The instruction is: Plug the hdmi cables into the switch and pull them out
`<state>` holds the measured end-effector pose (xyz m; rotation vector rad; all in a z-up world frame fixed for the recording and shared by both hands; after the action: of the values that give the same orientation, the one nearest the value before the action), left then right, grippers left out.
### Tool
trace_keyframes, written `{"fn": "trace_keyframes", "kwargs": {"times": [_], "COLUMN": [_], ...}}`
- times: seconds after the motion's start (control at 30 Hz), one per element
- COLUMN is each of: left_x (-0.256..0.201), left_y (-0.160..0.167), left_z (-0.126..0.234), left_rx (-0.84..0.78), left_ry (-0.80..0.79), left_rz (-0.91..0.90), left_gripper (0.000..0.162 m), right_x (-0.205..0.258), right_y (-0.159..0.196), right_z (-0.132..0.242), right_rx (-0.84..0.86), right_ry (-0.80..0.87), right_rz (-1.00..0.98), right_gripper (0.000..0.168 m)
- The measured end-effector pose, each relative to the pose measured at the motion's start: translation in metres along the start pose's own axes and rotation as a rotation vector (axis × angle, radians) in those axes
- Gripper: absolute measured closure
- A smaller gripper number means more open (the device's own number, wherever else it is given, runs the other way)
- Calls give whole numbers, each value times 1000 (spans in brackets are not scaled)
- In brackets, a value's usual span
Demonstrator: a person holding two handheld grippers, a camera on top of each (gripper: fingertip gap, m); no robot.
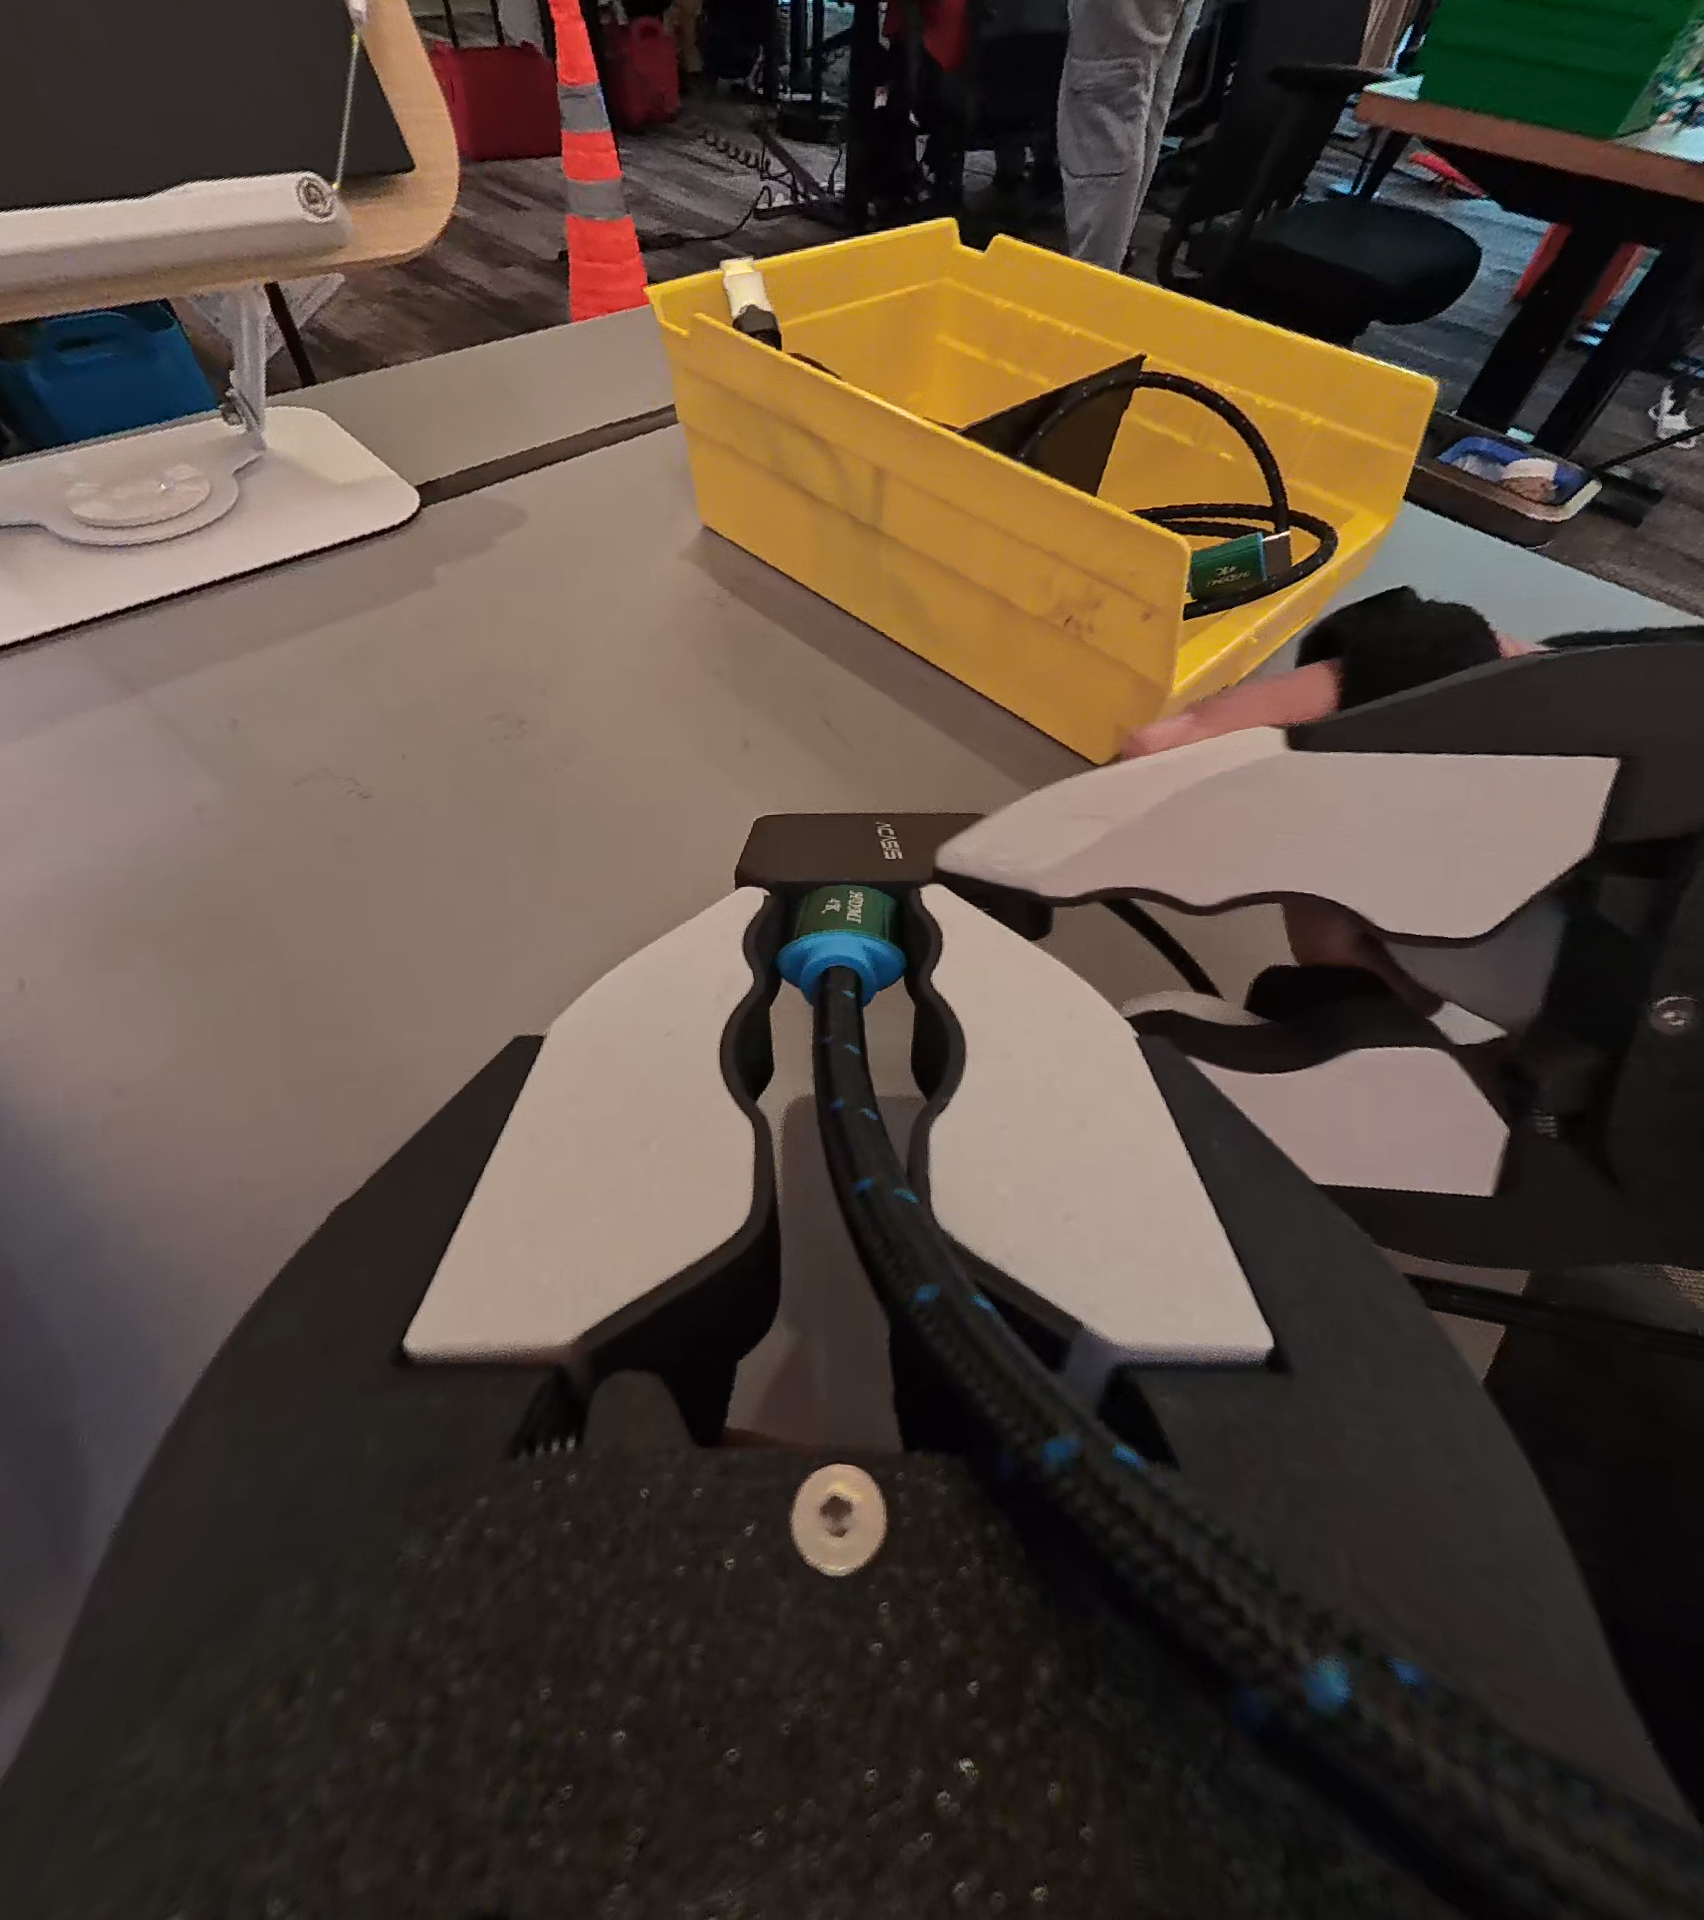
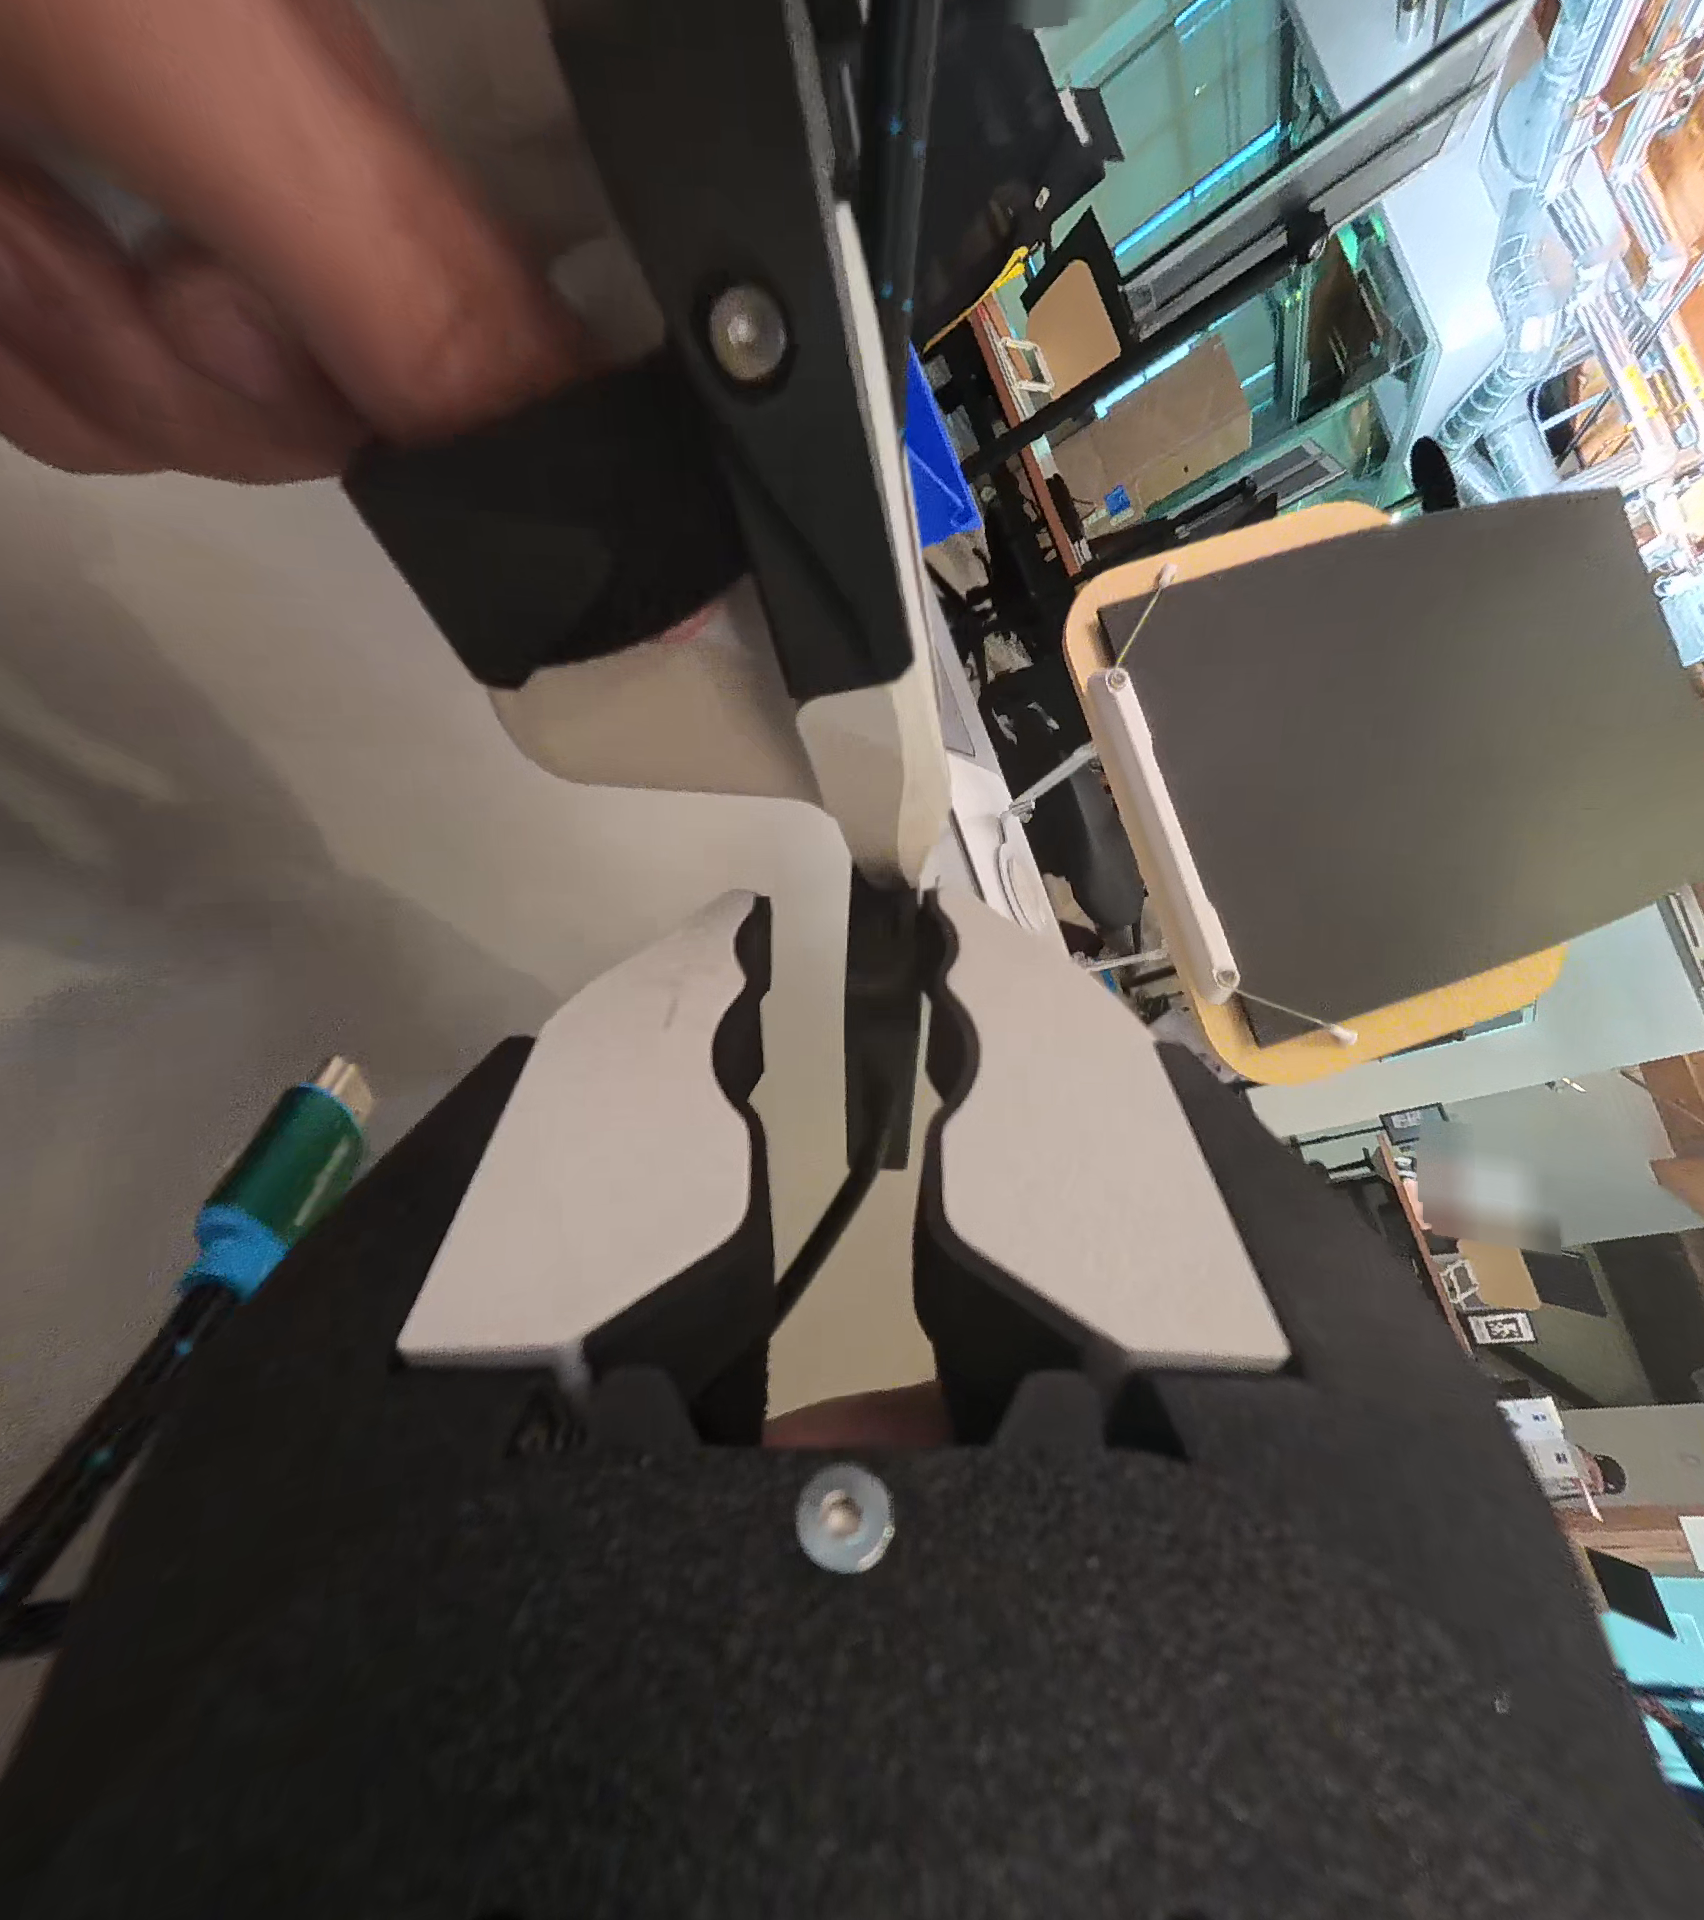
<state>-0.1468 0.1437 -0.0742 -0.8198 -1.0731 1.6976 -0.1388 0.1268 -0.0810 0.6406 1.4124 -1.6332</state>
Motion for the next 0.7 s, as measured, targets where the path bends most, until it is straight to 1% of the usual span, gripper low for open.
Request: {"fn": "trace_keyframes", "kwargs": {"times": [0.13, 0.17, 0.2, 0.27, 0.47, 0.5, 0.53, 0.57, 0.6, 0.63, 0.67, 0.7], "left_x": [-15, -17, -18, -19, -21, -24, -29, -29, -24, -16, -9, -2], "left_y": [-4, -4, -4, -5, -3, -6, -13, -20, -21, -18, -9, 1], "left_z": [2, 2, 2, 2, 3, 7, 17, 27, 33, 35, 33, 28], "left_rx": [-15, -14, -14, -24, -14, -39, -87, -115, -115, -98, -69, -37], "left_ry": [25, 22, 18, 23, 7, 23, 45, 29, -19, -58, -64, -48], "left_rz": [-52, -59, -64, -61, -113, -127, -145, -180, -237, -278, -265, -213], "left_gripper": [140, 140, 140, 140, 140, 140, 140, 140, 140, 140, 140, 140], "right_x": [-4, -6, -10, -10, -11, -12, -16, -20, -26, -36, -44, -49], "right_y": [10, 11, 11, 12, 15, 18, 38, 58, 61, 46, 27, 14], "right_z": [-9, -10, -9, -7, -7, -7, -10, -12, -8, 1, 10, 13], "right_rx": [73, 73, 70, 69, 99, 114, 228, 265, 206, 125, 75, 49], "right_ry": [6, 12, 22, -12, 26, 30, 47, 43, 35, 61, 96, 116], "right_rz": [31, 23, 14, -8, 9, 17, 21, -1, -69, -105, -92, -80], "right_gripper": [139, 143, 154, 154, 153, 154, 154, 154, 154, 154, 154, 154]}}
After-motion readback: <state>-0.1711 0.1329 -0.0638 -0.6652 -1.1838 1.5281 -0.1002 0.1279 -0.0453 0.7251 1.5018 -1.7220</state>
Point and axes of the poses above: each gripper's, where its closed fingertips meet, z back along the fingers, y out of its underside, x = y × z across the jaws, the point moved 1 cm from there along z, back along the fingers, and after that the axes turned 2 degrees about x, right-handed, at the moved point
